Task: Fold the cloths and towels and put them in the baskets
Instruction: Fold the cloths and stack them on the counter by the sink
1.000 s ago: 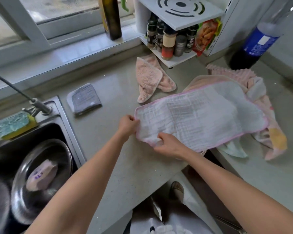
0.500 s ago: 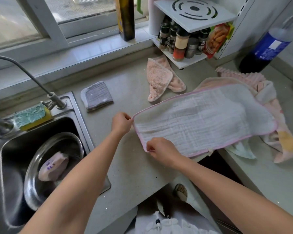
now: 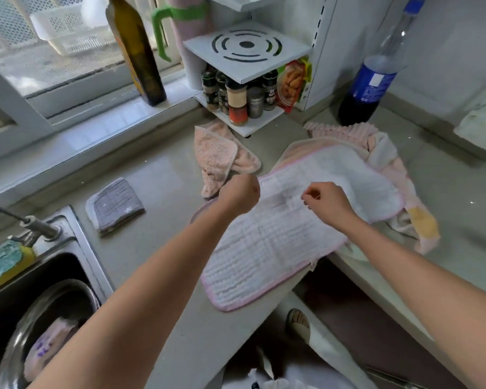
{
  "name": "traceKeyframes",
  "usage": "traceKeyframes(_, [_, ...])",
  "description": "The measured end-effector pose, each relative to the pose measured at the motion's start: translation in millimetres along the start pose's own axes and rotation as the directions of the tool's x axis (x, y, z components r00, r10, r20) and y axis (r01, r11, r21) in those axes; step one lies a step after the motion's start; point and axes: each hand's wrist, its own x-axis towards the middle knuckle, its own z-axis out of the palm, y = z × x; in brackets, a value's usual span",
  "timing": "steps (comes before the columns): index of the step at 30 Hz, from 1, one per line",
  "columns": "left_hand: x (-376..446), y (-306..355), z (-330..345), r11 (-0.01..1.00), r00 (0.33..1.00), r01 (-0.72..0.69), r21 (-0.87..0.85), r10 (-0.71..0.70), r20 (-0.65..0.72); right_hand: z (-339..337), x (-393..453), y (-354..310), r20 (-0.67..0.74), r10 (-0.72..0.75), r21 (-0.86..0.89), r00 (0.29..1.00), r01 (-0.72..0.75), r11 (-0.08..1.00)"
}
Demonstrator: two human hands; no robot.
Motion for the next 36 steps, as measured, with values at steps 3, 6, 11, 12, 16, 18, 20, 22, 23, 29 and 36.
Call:
traceKeyframes(3, [28.5, 62.3, -1.1, 0.991, 0.991, -0.126, 0.050, 0.123, 0.047, -43.4, 14.9, 45.4, -0.210, 0.122, 0.015, 0.970, -0.122, 0.992])
traceKeyframes(6, [64.0, 103.2, 11.5, 0.970, 0.966, -0.245, 0.000, 0.244, 0.091, -73.6, 29.6, 87.2, -0.317, 0.207, -0.037, 0.926, -0.230, 0.973])
traceKeyframes(11, [111.8, 157.0, 36.9, 0.951, 0.940, -0.297, 0.084, 0.276, 0.202, -98.2, 64.5, 135.3, -0.169, 0.313, -0.111, 0.935, -0.334, 0.936])
traceKeyframes(12, [118.1, 166.8, 39.8, 0.946, 0.938, -0.308, 0.097, 0.285, 0.200, -101.1, 72.1, 141.6, -0.147, 0.325, -0.133, 0.934, -0.344, 0.929])
traceKeyframes(16, [150.8, 191.6, 60.2, 0.945, 0.942, -0.304, 0.119, 0.280, 0.187, -108.5, 90.0, 159.6, -0.117, 0.359, -0.098, 0.926, -0.370, 0.924])
traceKeyframes(18, [166.8, 199.2, 68.6, 0.941, 0.927, -0.320, 0.109, 0.288, 0.240, -111.0, 93.6, 166.5, -0.082, 0.350, 0.003, 0.933, -0.351, 0.936])
traceKeyframes(20, [180.3, 207.8, 78.2, 0.923, 0.890, -0.374, 0.095, 0.328, 0.317, -116.8, 94.4, 166.7, -0.010, 0.311, 0.080, 0.950, -0.309, 0.948])
traceKeyframes(22, [192.7, 214.4, 87.7, 0.897, 0.833, -0.433, 0.085, 0.363, 0.418, -123.3, 95.6, 162.8, 0.081, 0.284, 0.135, 0.956, -0.292, 0.947])
traceKeyframes(23, [197.4, 217.0, 91.5, 0.886, 0.810, -0.456, 0.090, 0.370, 0.456, -126.5, 96.6, 160.3, 0.112, 0.266, 0.163, 0.958, -0.281, 0.946])
traceKeyframes(29, [207.1, 220.7, 87.9, 0.838, 0.881, -0.419, 0.350, 0.283, 0.378, -131.7, 107.7, 158.2, 0.146, 0.136, 0.234, 0.980, -0.168, 0.958])
traceKeyframes(36, [189.3, 161.9, 42.0, 0.959, 0.977, -0.197, 0.203, 0.176, 0.119, -130.3, 105.1, 115.0, 0.282, -0.031, 0.420, 0.959, -0.094, 0.903])
